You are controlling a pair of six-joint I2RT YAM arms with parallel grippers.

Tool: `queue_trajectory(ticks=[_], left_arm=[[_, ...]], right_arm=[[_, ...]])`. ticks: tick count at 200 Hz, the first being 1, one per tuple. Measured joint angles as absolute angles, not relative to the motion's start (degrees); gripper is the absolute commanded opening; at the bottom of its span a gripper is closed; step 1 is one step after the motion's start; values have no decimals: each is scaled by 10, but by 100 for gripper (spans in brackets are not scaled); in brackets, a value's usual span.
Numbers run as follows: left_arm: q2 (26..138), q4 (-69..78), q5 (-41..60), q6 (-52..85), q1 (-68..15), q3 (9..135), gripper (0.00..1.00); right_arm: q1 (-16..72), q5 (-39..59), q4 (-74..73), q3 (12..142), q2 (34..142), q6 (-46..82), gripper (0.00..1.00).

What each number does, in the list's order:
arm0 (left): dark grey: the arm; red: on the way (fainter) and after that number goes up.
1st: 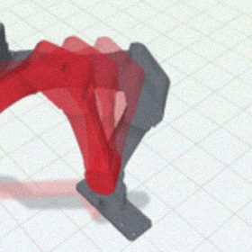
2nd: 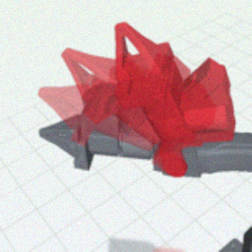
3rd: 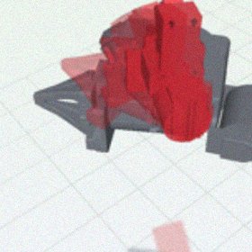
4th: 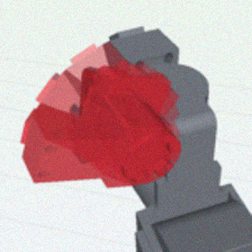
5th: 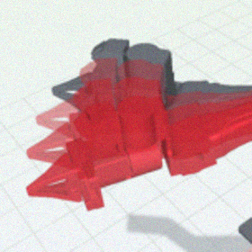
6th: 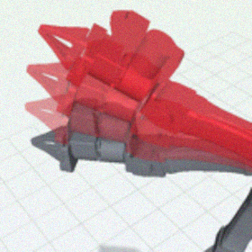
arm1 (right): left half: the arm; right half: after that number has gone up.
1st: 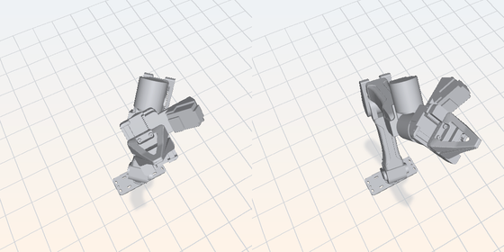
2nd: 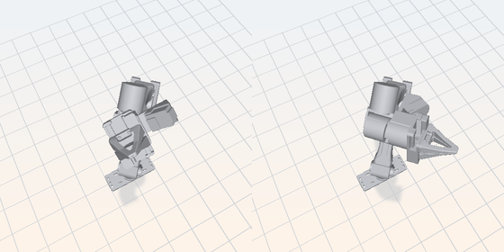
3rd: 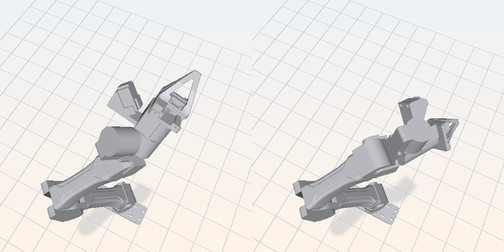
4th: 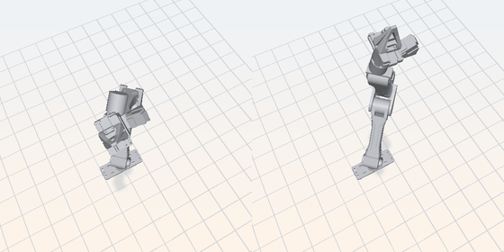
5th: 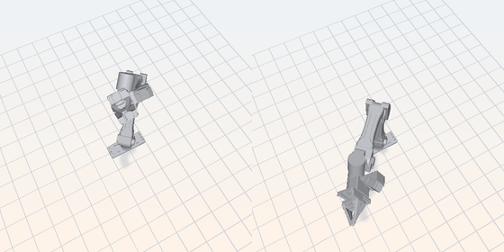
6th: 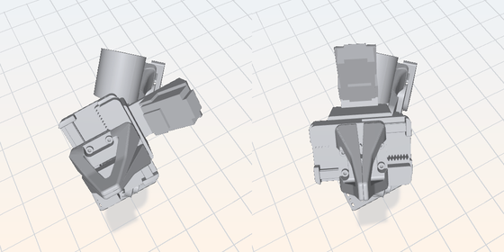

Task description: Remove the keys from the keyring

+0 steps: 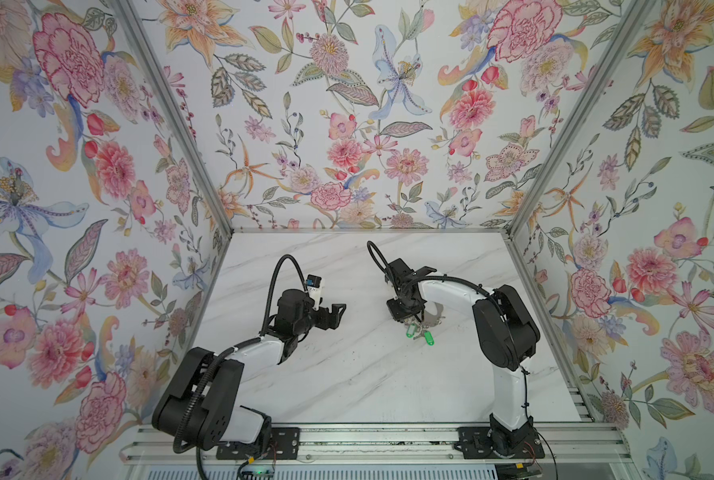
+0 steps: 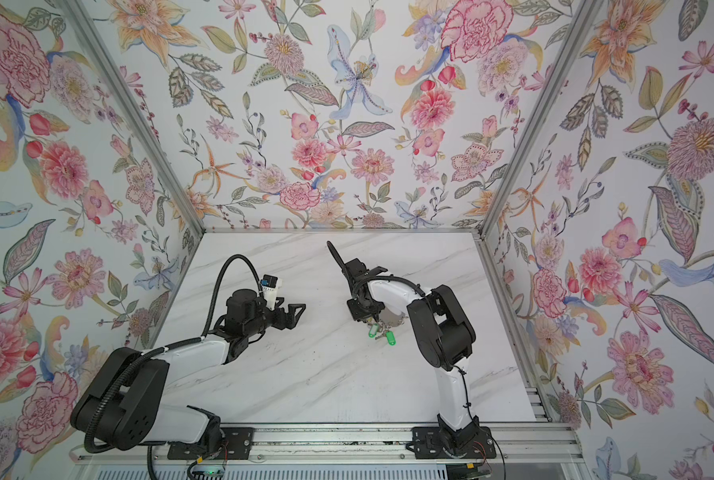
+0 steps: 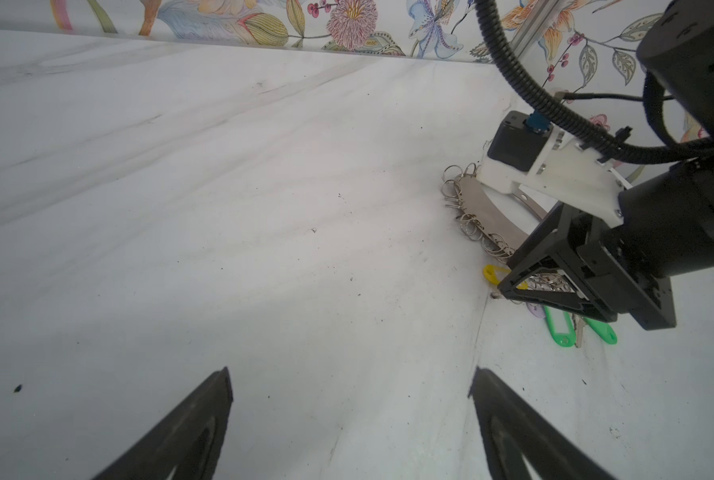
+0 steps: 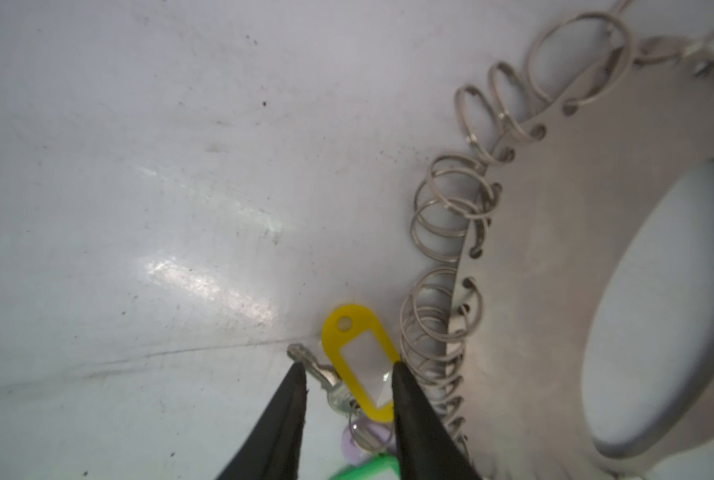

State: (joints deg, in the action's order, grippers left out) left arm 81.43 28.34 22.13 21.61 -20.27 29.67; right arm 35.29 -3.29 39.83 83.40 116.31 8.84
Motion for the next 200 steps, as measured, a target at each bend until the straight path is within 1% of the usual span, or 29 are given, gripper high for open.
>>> queue_trajectory(ticks=[30,54,62,69,85,126,158,200], left_arm=[[814,283,222,216,-203,297,93],[814,283,222,215,-203,297,93],[814,283,223,214,-203,297,93],[814,283,223,214,-203,297,93],[814,283,223,214,-203,297,93],[814,283,223,211,-203,297,93],[814,283,223,209,-203,297,93],[814,284,225,210,-203,297,93]], right_arm=[[353,-43,398,837,1173,85,36],[353,-45,396,840,1179,85,32],[353,-46,394,840,1179,85,28],[353,-46,394,840,1180,83,23],[353,-45,394,840,1180,86,16],[354,-46,393,835,1176,85,5],[354,-48,394,816,1152,88,3],[352,-49,396,808,1062,94,2]])
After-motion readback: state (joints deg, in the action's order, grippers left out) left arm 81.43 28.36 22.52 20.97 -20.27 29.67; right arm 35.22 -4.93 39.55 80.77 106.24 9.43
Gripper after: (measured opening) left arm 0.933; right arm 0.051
